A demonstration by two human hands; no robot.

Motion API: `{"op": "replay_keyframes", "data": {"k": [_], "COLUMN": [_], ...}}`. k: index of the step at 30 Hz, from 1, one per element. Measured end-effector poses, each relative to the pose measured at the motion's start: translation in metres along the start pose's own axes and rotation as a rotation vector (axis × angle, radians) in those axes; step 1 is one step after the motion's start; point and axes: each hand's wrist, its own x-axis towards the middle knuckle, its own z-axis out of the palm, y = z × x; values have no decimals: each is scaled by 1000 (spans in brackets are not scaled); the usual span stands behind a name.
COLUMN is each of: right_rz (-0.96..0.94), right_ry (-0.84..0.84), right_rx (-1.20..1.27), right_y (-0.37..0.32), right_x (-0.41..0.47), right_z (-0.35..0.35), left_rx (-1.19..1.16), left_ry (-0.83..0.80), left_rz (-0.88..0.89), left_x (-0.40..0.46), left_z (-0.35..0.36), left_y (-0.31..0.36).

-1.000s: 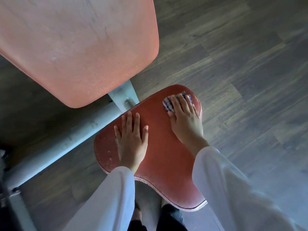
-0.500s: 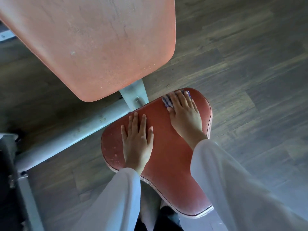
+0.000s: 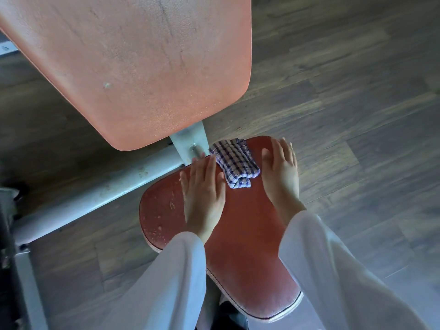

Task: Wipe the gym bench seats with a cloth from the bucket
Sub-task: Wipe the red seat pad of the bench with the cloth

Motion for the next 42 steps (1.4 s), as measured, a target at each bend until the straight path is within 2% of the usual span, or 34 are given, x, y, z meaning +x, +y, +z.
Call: {"op": "replay_keyframes", "data": {"k": [3, 5, 9, 11, 15, 18, 25, 30, 32, 35, 39, 41, 42], "right_rz": [-3, -48, -45, -50, -65, -99, -115, -103, -106, -105, -112, -112, -111], "right_ry": [-118, -164, -126, -89, -198, -195, -200, -237, -224, -205, -196, -199, -200], "right_rx": [-93, -197, -281, -311, -361, -361, -386, -418, -409, -397, -395, -394, -397], "right_y": [15, 18, 13, 8, -1, -4, -4, -5, -5, -5, -5, -5, -4], "right_x": [-7, -10, -17, -20, -29, -34, -36, -35, -36, -36, -37, -37, -37], "right_z": [-3, 0, 10, 12, 16, 17, 17, 16, 17, 18, 19, 19, 19], "left_rx": [14, 28, 122, 150, 244, 265, 260, 236, 251, 247, 213, 245, 267], "left_ry": [-130, -244, -35, 6, -6, -25, -58, -43, -13, 31, -17, -44, -50], "left_rz": [173, 146, 138, 101, 61, 42, 266, 54, 27, 139, 440, 467, 427], "left_x": [15, 21, 8, 0, 6, 3, -31, 7, 5, -19, -37, -24, -15], "left_z": [5, 5, -10, -15, -9, -3, -7, -10, -8, -5, -6, -9, -11], "left_y": [26, 29, -6, -25, -34, -30, -40, -58, -52, -41, -51, -62, -67]}}
